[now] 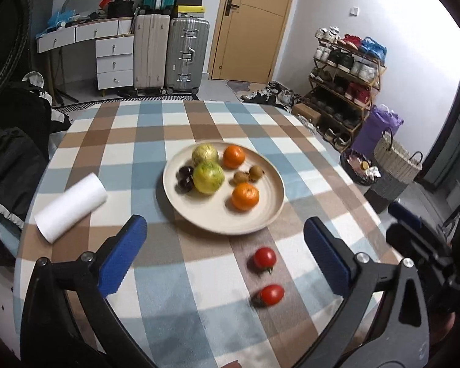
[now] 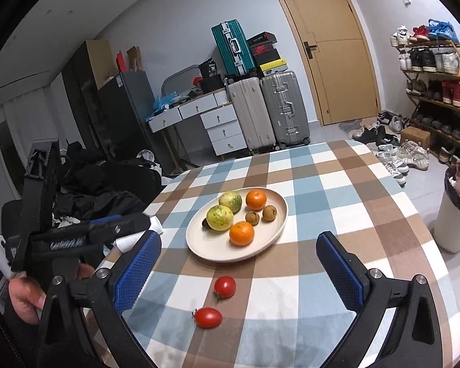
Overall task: Organize fruits
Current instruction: 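Withdraw both tools from the plate toward the two tomatoes, then grasp a red tomato with the left tool while the right tool grasps the other tomato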
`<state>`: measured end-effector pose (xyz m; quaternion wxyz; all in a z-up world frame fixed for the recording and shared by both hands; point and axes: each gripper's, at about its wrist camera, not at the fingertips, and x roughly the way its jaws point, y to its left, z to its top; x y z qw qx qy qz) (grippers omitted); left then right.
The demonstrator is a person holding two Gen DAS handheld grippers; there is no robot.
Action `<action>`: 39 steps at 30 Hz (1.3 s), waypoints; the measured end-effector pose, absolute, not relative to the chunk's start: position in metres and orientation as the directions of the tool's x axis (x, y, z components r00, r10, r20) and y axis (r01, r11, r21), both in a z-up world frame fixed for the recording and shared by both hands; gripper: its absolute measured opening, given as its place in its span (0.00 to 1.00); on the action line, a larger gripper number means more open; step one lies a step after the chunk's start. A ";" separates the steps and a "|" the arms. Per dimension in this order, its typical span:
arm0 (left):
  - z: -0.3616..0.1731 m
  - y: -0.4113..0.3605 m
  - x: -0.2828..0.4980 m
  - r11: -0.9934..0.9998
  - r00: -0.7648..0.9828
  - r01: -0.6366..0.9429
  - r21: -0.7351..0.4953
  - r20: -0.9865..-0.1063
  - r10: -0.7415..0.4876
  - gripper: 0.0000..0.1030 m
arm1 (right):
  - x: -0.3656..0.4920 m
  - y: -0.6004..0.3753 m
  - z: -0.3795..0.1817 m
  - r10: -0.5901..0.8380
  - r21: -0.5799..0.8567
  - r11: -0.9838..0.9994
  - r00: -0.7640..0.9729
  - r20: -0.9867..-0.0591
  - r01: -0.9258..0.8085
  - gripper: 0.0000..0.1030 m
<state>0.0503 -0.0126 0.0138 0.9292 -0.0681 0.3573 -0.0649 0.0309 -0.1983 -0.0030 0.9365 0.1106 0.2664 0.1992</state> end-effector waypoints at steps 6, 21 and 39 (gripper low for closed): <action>-0.022 -0.033 0.036 0.985 0.681 0.103 -0.141 -0.712 -0.173 0.99 | 0.020 -0.202 -0.016 0.408 0.299 0.908 0.776 -0.481 -0.292 1.00; -0.085 -0.060 0.051 0.978 0.564 0.184 -0.103 -0.804 -0.190 0.99 | 0.015 -0.217 -0.056 0.378 0.306 0.921 0.737 -0.560 -0.240 1.00; -0.102 -0.077 0.064 0.933 0.464 0.286 -0.218 -0.821 -0.334 0.48 | 0.029 -0.209 -0.079 0.400 0.331 0.913 0.689 -0.605 -0.239 1.00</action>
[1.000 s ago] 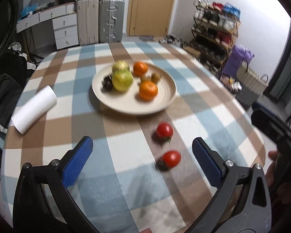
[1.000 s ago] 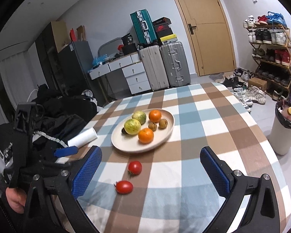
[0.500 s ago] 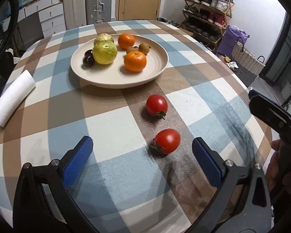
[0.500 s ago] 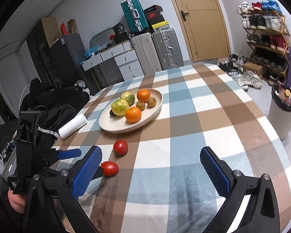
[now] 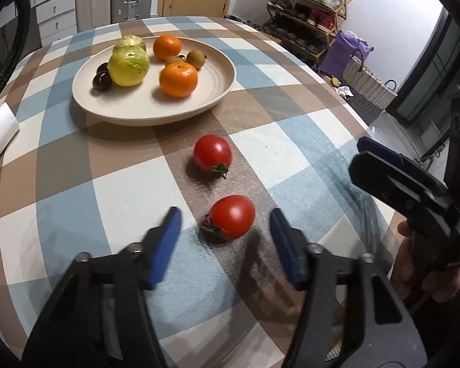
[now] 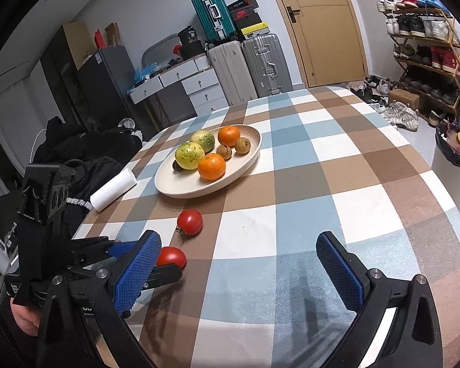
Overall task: Organize fruits
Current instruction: 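Grasp a red tomato with the left tool while the right tool grasps the other tomato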
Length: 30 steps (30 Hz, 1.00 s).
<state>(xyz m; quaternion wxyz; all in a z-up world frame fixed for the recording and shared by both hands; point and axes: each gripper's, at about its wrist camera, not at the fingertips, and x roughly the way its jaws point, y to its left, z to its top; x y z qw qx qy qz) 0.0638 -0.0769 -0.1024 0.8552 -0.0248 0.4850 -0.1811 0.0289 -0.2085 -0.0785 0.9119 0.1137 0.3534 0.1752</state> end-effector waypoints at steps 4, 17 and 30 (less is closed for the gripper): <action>-0.104 -0.079 0.064 0.922 0.446 0.309 -0.234 -0.821 -0.357 0.27 | 0.032 -0.210 -0.080 0.397 0.338 0.913 0.686 -0.610 -0.228 1.00; -0.098 -0.064 0.059 0.909 0.462 0.308 -0.282 -0.791 -0.402 0.26 | 0.040 -0.207 -0.084 0.385 0.339 0.918 0.670 -0.634 -0.207 1.00; -0.084 -0.002 0.060 0.883 0.515 0.207 -0.421 -0.721 -0.464 0.26 | 0.064 -0.170 -0.089 0.459 0.353 0.888 0.609 -0.647 -0.294 0.99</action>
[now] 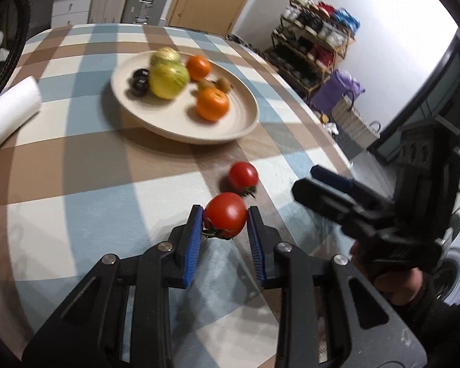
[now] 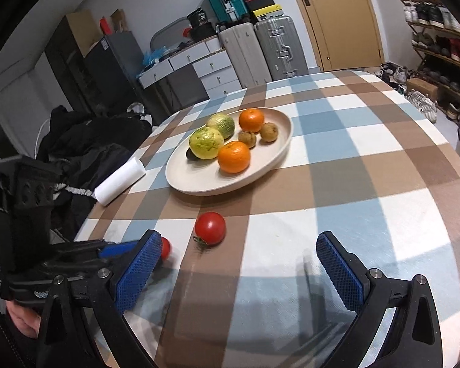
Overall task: Organize fruits
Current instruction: 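Grasp a red tomato with the left tool while the right tool grasps the other tomato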
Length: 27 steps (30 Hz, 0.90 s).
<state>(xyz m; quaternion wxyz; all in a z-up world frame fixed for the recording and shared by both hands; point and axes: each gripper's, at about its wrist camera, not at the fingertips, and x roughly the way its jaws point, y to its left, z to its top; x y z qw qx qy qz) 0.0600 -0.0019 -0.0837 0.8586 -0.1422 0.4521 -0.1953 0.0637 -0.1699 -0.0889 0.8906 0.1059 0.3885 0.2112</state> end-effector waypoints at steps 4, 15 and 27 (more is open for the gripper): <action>-0.077 0.024 0.060 0.887 0.541 0.162 -0.433 -0.712 -0.447 0.26 | 0.074 -0.151 -0.094 0.458 0.326 0.888 0.582 -0.672 -0.323 0.92; -0.063 0.064 0.068 0.887 0.593 0.111 -0.449 -0.686 -0.422 0.26 | 0.095 -0.121 -0.108 0.471 0.334 0.878 0.487 -0.736 -0.344 0.54; -0.087 0.040 0.072 0.882 0.499 0.119 -0.455 -0.741 -0.450 0.26 | 0.098 -0.123 -0.109 0.478 0.348 0.875 0.487 -0.731 -0.336 0.29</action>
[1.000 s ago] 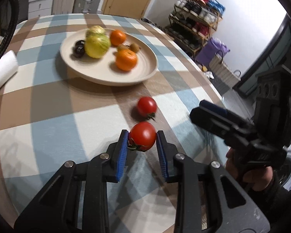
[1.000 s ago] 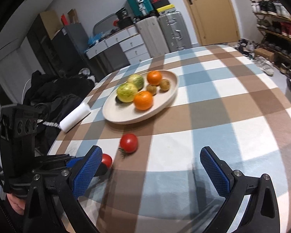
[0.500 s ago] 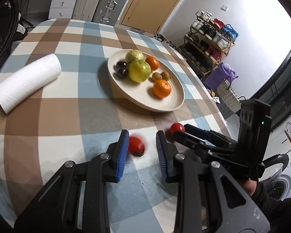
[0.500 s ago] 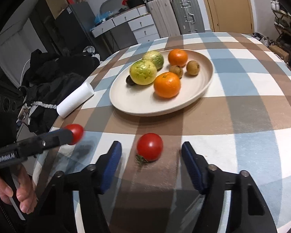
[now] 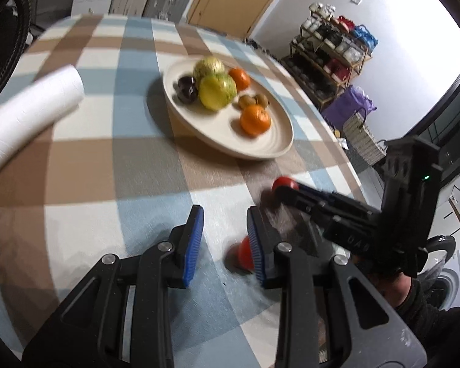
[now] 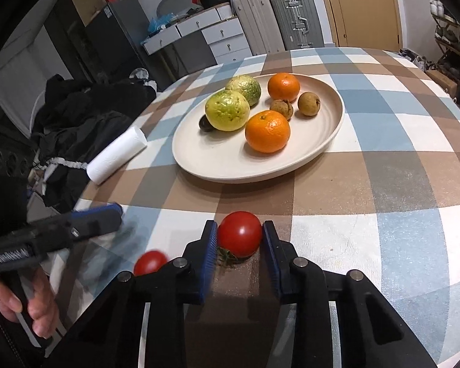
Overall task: Organize fruits
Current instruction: 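Grasp a red tomato with the left tool while the right tool grasps the other tomato, then carry both tomatoes onto the cream plate and open both tools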
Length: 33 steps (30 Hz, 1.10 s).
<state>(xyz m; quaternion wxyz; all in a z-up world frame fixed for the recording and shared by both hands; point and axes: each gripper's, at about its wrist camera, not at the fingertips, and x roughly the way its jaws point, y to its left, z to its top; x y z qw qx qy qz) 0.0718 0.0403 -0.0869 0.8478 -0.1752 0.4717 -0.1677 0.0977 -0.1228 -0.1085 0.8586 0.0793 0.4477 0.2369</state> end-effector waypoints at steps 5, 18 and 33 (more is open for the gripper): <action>-0.094 0.021 0.066 0.875 0.441 0.141 -0.464 -0.762 -0.475 0.33 | 0.092 -0.131 -0.102 0.492 0.363 0.869 0.510 -0.705 -0.336 0.29; -0.103 0.006 0.066 0.908 0.454 0.135 -0.397 -0.790 -0.413 0.28 | 0.075 -0.148 -0.089 0.504 0.364 0.863 0.548 -0.668 -0.350 0.29; -0.057 0.016 0.105 0.891 0.519 0.153 -0.428 -0.732 -0.441 0.24 | 0.088 -0.165 -0.076 0.559 0.416 0.829 0.557 -0.614 -0.374 0.29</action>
